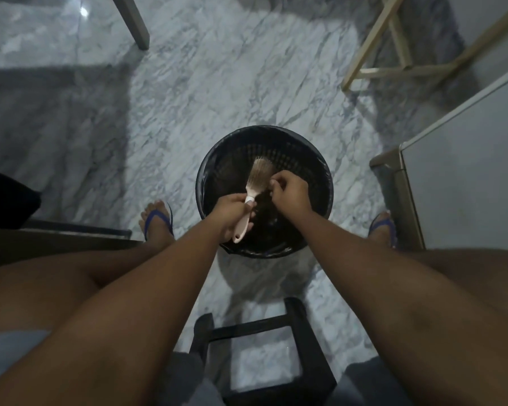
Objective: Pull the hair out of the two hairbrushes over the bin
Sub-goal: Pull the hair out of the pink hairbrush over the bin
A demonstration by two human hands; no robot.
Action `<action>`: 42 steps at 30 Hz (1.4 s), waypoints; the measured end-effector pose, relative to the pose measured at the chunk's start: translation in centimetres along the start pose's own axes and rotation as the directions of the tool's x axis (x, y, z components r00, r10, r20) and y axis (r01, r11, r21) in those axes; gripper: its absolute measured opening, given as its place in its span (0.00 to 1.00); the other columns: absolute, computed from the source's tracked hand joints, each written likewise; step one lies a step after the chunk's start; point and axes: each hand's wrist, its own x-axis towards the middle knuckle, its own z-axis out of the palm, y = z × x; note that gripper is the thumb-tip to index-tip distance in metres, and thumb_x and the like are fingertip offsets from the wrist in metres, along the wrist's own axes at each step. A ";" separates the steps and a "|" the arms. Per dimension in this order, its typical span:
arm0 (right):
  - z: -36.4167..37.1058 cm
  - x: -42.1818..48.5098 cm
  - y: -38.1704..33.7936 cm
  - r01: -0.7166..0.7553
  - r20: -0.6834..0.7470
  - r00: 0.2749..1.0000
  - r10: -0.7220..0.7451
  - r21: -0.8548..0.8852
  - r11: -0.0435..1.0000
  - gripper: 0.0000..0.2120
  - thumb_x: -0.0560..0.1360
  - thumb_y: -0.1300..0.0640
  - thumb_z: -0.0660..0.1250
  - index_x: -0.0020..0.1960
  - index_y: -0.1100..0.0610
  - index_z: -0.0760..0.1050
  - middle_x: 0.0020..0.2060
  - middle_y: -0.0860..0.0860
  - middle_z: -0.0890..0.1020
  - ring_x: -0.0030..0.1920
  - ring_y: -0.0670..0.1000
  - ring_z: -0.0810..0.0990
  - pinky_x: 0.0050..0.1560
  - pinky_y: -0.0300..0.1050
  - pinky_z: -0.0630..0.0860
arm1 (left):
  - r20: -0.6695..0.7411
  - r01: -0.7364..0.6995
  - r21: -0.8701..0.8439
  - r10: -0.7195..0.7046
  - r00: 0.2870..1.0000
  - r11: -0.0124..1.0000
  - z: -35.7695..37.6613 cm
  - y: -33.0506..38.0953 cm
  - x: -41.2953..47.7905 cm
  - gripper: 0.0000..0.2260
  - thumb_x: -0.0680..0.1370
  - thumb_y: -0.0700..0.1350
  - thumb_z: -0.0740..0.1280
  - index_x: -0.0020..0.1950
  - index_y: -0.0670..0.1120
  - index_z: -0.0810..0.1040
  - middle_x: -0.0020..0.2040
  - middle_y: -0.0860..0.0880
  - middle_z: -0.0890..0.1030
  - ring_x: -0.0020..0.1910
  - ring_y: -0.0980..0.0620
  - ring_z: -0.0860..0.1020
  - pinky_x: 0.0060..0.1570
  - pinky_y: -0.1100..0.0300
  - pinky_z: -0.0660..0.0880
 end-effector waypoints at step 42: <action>-2.9 -1.1 -3.1 0.257 -0.688 0.725 0.012 0.287 0.923 0.10 0.82 0.62 0.56 0.46 0.66 0.71 0.33 0.49 0.74 0.31 0.40 0.71 0.34 0.37 0.70 | -0.075 0.097 -0.302 -0.125 0.989 0.948 0.9 0.4 0.2 0.08 0.83 0.38 0.58 0.50 0.40 0.77 0.49 0.46 0.77 0.44 0.52 0.75 0.36 0.57 0.76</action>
